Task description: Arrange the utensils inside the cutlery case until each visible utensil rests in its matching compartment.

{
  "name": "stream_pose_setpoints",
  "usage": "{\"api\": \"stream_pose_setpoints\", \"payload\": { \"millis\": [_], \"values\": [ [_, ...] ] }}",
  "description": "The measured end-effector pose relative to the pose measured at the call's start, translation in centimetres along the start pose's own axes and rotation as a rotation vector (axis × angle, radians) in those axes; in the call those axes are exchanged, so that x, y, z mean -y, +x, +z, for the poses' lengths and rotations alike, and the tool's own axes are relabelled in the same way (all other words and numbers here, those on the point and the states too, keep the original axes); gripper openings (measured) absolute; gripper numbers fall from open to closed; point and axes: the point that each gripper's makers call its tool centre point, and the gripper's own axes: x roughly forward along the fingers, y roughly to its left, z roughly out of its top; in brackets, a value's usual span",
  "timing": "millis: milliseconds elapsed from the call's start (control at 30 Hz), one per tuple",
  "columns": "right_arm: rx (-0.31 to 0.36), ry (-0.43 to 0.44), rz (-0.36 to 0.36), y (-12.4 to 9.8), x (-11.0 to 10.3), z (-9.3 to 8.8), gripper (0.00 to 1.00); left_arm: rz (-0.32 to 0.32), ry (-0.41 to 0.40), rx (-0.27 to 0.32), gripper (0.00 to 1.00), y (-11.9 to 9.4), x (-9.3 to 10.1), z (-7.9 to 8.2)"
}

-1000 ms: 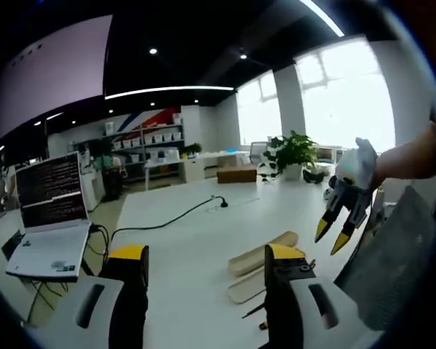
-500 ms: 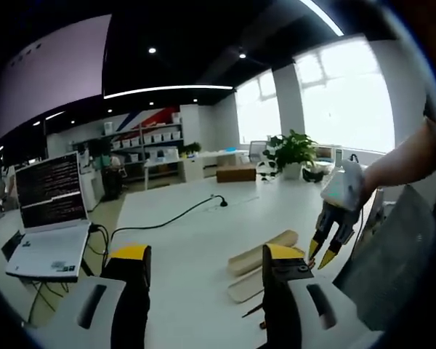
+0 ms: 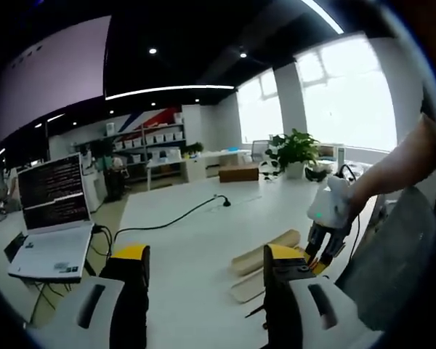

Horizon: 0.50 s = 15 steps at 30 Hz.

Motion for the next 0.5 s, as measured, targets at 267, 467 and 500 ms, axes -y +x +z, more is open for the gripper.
{"api": "stream_pose_setpoints", "payload": {
  "millis": [267,467,500],
  "values": [
    [-0.02,-0.002,0.009,1.3,0.5,0.4,0.11,-0.007,-0.002,-0.016,0.62,0.1,0.2,-0.3],
    [-0.041,-0.029,0.016,2.0,0.6,0.6,0.1,-0.011,-0.005,-0.021,0.62,0.1,0.3,-0.4],
    [-0.041,-0.028,0.022,2.2,0.5,0.6,0.1,-0.01,-0.005,-0.024,0.62,0.1,0.3,-0.4]
  ]
}}
